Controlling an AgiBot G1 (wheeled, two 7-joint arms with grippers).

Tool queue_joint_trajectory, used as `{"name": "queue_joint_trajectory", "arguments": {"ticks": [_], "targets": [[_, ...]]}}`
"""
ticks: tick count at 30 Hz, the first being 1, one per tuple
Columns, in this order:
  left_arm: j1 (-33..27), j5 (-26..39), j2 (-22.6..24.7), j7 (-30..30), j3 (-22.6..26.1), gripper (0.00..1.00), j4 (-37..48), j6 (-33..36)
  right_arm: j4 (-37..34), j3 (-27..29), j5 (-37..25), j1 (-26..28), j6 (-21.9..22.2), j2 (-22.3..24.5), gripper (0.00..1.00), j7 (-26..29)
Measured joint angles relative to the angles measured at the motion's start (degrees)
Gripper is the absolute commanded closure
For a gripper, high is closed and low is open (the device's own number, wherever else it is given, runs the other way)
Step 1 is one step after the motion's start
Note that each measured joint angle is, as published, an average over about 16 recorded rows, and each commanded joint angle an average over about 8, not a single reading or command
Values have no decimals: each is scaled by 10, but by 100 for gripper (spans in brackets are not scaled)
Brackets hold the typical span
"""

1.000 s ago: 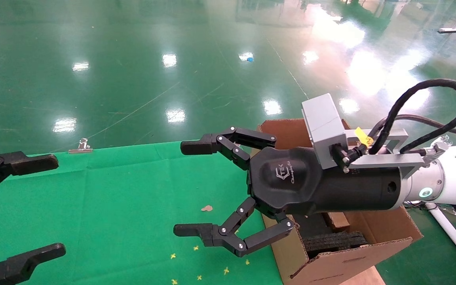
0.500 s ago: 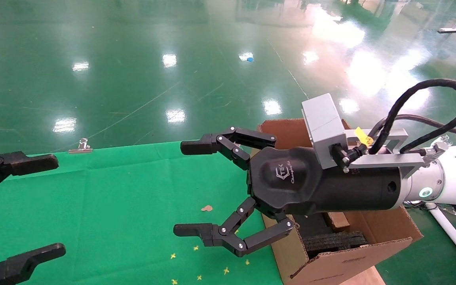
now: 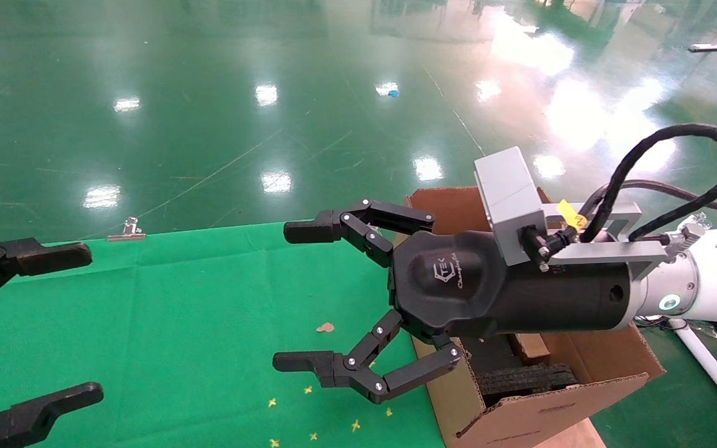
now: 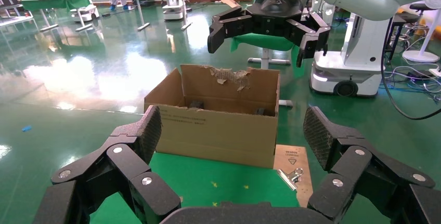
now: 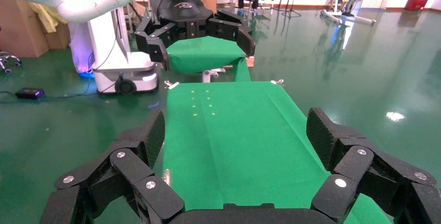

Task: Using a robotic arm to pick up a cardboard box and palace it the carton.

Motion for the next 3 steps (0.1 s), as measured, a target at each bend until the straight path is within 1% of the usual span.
{"name": "queue_joint_trajectory", "arguments": {"ticks": [3], "targets": [[0, 0, 0, 0, 0, 0, 0, 0, 0, 0, 0, 0, 0, 0, 0, 0]]}}
